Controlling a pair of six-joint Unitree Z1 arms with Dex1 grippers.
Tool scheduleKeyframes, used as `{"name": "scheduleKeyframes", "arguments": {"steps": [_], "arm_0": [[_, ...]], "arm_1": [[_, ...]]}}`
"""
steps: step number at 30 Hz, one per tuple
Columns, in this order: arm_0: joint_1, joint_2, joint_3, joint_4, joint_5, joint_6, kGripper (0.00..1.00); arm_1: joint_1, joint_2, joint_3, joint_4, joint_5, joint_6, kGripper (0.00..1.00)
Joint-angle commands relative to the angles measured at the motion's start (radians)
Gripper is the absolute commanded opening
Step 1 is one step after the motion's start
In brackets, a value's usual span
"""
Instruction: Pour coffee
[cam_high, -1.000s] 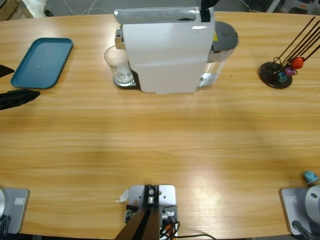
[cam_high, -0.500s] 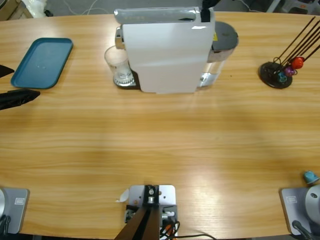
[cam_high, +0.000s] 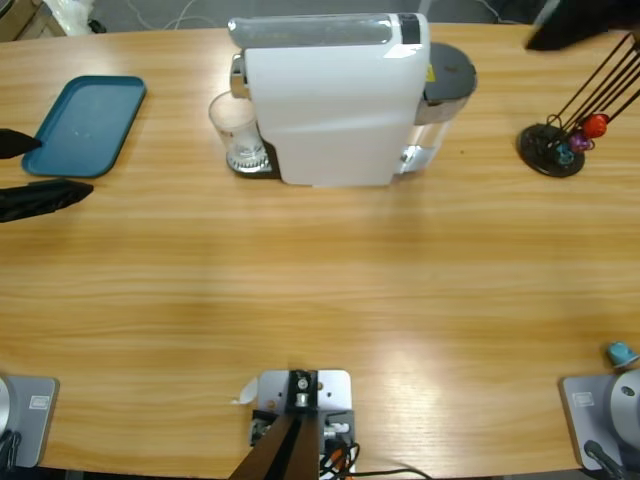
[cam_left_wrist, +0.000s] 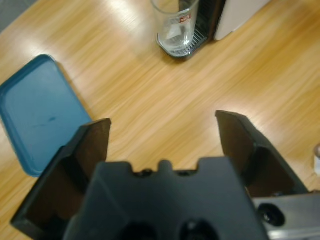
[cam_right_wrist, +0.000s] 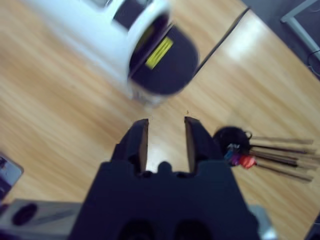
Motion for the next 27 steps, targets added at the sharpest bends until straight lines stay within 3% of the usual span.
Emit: {"name": "scheduleKeyframes", "arguments": {"steps": [1, 4, 8, 15, 19, 20, 22, 24, 27], "arm_0": [[0.008, 0.060, 0.042, -0.045, -0.034, -0.010, 0.899], [0.008, 0.061, 0.060, -0.070, -0.036, -0.014, 0.900], [0.006, 0.069, 0.086, -0.104, -0.061, -0.024, 0.899], [0.002, 0.112, 0.098, -0.132, -0.086, -0.049, 0.899], [0.002, 0.098, 0.099, -0.132, -0.083, -0.048, 0.900], [0.002, 0.093, 0.100, -0.132, -0.081, -0.045, 0.899], [0.002, 0.089, 0.100, -0.131, -0.081, -0.044, 0.902], [0.002, 0.085, 0.100, -0.130, -0.080, -0.042, 0.902], [0.002, 0.074, 0.098, -0.124, -0.077, -0.041, 0.900]], "arm_1": [[0.011, -0.245, 0.339, -0.179, 0.045, 0.045, 0.572], [0.011, -0.259, 0.410, -0.228, 0.055, 0.059, 0.655], [0.011, -0.314, 0.504, -0.290, 0.056, 0.075, 0.695], [0.011, -0.378, 0.579, -0.349, 0.054, 0.084, 0.698], [0.012, -0.294, 0.473, -0.279, 0.065, 0.070, 0.663], [0.011, -0.247, 0.414, -0.251, 0.066, 0.054, 0.626], [0.004, -0.117, 0.252, -0.189, 0.065, 0.029, 0.247], [-0.014, 0.030, 0.092, -0.136, 0.061, 0.015, 0.044], [-0.057, 0.177, -0.089, -0.095, 0.054, 0.015, 0.000]]}}
